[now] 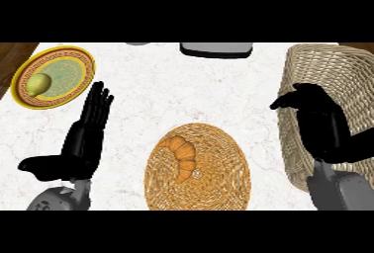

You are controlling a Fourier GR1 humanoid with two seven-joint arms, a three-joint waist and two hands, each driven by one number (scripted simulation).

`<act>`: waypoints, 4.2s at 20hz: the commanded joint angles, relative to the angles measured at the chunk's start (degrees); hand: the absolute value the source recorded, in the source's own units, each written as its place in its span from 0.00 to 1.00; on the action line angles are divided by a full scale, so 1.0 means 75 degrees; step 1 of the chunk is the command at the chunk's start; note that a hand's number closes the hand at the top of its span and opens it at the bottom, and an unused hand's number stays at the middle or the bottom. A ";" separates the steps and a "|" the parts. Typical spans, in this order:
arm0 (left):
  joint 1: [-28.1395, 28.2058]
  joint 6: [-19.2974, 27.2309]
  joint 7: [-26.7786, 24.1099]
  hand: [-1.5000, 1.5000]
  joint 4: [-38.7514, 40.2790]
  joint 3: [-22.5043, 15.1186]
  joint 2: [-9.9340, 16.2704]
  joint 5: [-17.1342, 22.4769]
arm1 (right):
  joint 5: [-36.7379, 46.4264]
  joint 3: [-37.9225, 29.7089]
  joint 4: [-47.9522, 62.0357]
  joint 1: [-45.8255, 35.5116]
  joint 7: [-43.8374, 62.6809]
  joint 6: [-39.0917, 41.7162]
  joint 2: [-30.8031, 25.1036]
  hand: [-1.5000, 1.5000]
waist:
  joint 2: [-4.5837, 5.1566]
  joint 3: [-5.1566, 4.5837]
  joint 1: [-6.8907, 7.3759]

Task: Pick the croissant from the placemat and place it in the basket

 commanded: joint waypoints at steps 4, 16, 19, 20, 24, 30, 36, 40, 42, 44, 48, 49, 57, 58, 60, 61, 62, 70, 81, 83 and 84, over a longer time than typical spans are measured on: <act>-0.0153 -0.0126 0.0410 0.50 0.0879 0.0636 0.0772 -0.0148 | 0.2373 0.1072 0.0934 -0.1053 0.0886 -0.0616 -0.0802 1.00 | 0.0091 0.0298 0.0033; -0.0377 -0.0484 0.1186 0.50 0.1505 0.0854 0.1229 -0.0043 | 0.7034 0.3117 0.2863 -0.2323 0.2224 -0.5008 0.1490 0.00 | -0.0026 0.0282 -0.0097; -0.0420 -0.0592 0.1318 0.50 0.1614 0.1136 0.1470 0.0041 | 0.8231 0.3119 0.2808 -0.2955 0.4062 -0.4802 0.1333 0.00 | -0.0070 0.0287 -0.0297; -0.0243 -0.0415 0.1130 0.50 0.1502 0.1034 0.1291 -0.0095 | 0.8378 0.3243 0.2687 -0.3077 0.4845 -0.4150 0.1154 0.00 | -0.0093 0.0288 -0.0318; -0.0298 -0.0705 0.1193 0.50 0.1679 0.1252 0.1437 0.0175 | 0.8197 0.3787 0.2682 -0.3628 0.6215 -0.1323 0.0373 0.00 | -0.0144 0.0260 -0.0393; -0.0287 -0.0722 0.1323 0.50 0.1554 0.1320 0.1513 0.0162 | 0.6885 0.3927 0.1749 -0.4143 0.8317 0.1829 0.0480 0.00 | -0.0130 0.0301 -0.0398; -0.0233 -0.0837 0.0858 0.50 0.1862 0.1326 0.1140 -0.0101 | 0.5979 0.3281 -0.0327 -0.3903 1.0217 0.3166 0.0498 0.00 | -0.0031 0.0319 -0.0350; -0.0464 -0.0715 0.1279 0.50 0.1691 0.1378 0.0985 -0.0475 | 0.6365 0.3320 -0.1044 -0.3050 1.0072 0.2851 0.0559 0.00 | -0.0011 0.0324 -0.0288; 0.0269 -0.1138 0.1070 0.50 0.1258 0.1663 0.1213 -0.0220 | 0.6852 0.3365 -0.0708 -0.3322 1.0022 0.2389 0.1120 0.00 | -0.0012 0.0322 -0.0212; -0.0646 -0.0725 0.1424 0.50 0.1607 0.1394 0.0683 -0.0707 | 0.6842 0.3097 -0.0773 -0.2702 0.9230 0.2487 0.0787 0.00 | -0.0001 0.0325 -0.0266; 0.0089 -0.1023 0.0907 0.50 0.1659 0.1533 0.0550 -0.0697 | 0.7605 0.3577 0.0125 -0.2031 0.8048 0.1781 0.1044 0.00 | 0.0012 0.0323 -0.0224; -0.0417 -0.1194 0.1665 0.50 0.1337 0.1736 0.0840 -0.0548 | 0.7929 0.3692 0.0322 -0.1922 0.8059 0.1445 0.1289 0.00 | 0.0007 0.0325 -0.0228; -0.0833 -0.1320 0.1537 0.50 0.1885 0.1996 0.0463 -0.1009 | 0.8731 0.4326 0.1189 -0.1178 0.6662 0.0248 0.1504 0.00 | 0.0014 0.0325 -0.0245; -0.0325 -0.1687 0.1628 0.50 0.1446 0.2348 0.0722 -0.0844 | 0.8708 0.4052 0.0823 -0.1288 0.6809 0.0731 0.1506 0.00 | 0.0003 0.0325 -0.0228; -0.0341 -0.1623 0.1459 0.50 0.1569 0.2269 0.0455 -0.1137 | 0.8821 0.3733 0.0593 -0.0949 0.6450 0.0914 0.1303 0.00 | 0.0003 0.0324 -0.0250; -0.0515 -0.1841 0.1397 0.50 0.1888 0.2423 0.0525 -0.0911 | 0.8695 0.3654 0.1551 -0.1681 0.6172 0.0336 0.1507 0.00 | 0.0014 0.0324 -0.0223; -0.0100 -0.1692 0.1571 0.50 0.1287 0.2297 0.0389 -0.1119 | 0.8819 0.4020 0.1582 -0.1451 0.6292 0.0133 0.1508 0.00 | 0.0006 0.0325 -0.0211; -0.0878 -0.1849 0.1517 0.50 0.2032 0.2632 0.0031 -0.1459 | 0.9104 0.4536 0.1405 -0.0548 0.5793 -0.0518 0.1511 0.00 | 0.0008 0.0324 -0.0257; -0.0774 -0.2365 0.1625 0.50 0.1915 0.3122 0.0002 -0.1610 | 0.9017 0.4425 0.2390 -0.1113 0.5796 -0.0750 0.1512 0.00 | 0.0010 0.0324 -0.0248; -0.0471 -0.2072 0.2068 0.50 0.1151 0.2771 -0.0280 -0.1893 | 0.8924 0.4801 0.2602 -0.1410 0.6309 -0.0932 0.1512 0.00 | 0.0005 0.0325 -0.0220; -0.0418 -0.2273 0.1841 0.50 0.1381 0.3040 -0.0216 -0.1725 | 0.9050 0.4955 0.2393 -0.1161 0.6400 -0.0954 0.1512 0.00 | 0.0005 0.0324 -0.0230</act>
